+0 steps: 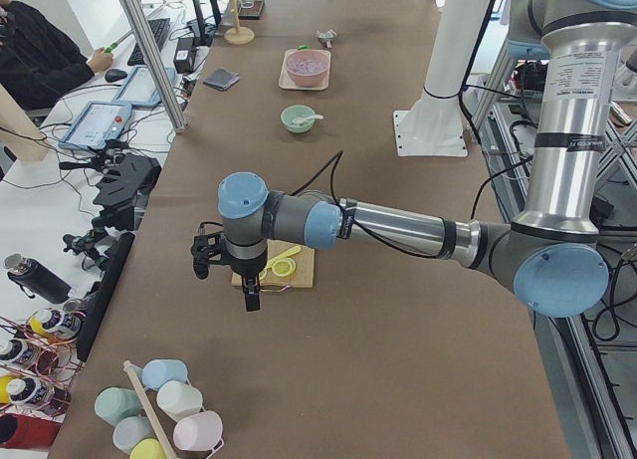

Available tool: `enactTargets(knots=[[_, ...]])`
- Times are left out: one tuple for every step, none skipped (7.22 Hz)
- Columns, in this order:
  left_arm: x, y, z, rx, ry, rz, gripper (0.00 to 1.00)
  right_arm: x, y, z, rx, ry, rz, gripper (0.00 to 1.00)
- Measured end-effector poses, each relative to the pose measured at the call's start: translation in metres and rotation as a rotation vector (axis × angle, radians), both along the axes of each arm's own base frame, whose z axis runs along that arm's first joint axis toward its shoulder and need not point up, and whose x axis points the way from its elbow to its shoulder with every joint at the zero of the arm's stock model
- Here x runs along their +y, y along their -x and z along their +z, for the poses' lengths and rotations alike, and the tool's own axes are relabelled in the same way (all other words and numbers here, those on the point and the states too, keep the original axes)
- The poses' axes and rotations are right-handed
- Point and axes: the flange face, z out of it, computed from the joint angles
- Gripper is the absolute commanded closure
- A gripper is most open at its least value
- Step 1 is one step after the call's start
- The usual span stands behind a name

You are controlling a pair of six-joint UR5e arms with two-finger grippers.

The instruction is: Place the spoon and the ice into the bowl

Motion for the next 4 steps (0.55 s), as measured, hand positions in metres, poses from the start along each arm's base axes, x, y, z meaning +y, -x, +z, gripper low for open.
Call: enactTargets(knots=[[0.003, 0.000, 0.007, -0.001, 0.014, 0.000, 0.02, 0.002, -0.001, 0.003, -0.003, 0.010, 0.004, 0.00], [0.007, 0.000, 0.013, -0.001, 0.025, 0.001, 0.02, 0.004, -0.001, 0.005, -0.004, 0.014, 0.005, 0.00], [0.008, -0.001, 0.017, -0.001, 0.032, 0.002, 0.02, 0.005, -0.001, 0.006, -0.004, 0.017, 0.005, 0.00], [0.009, -0.001, 0.017, -0.001, 0.032, 0.002, 0.02, 0.005, -0.001, 0.006, -0.004, 0.018, 0.006, 0.00]])
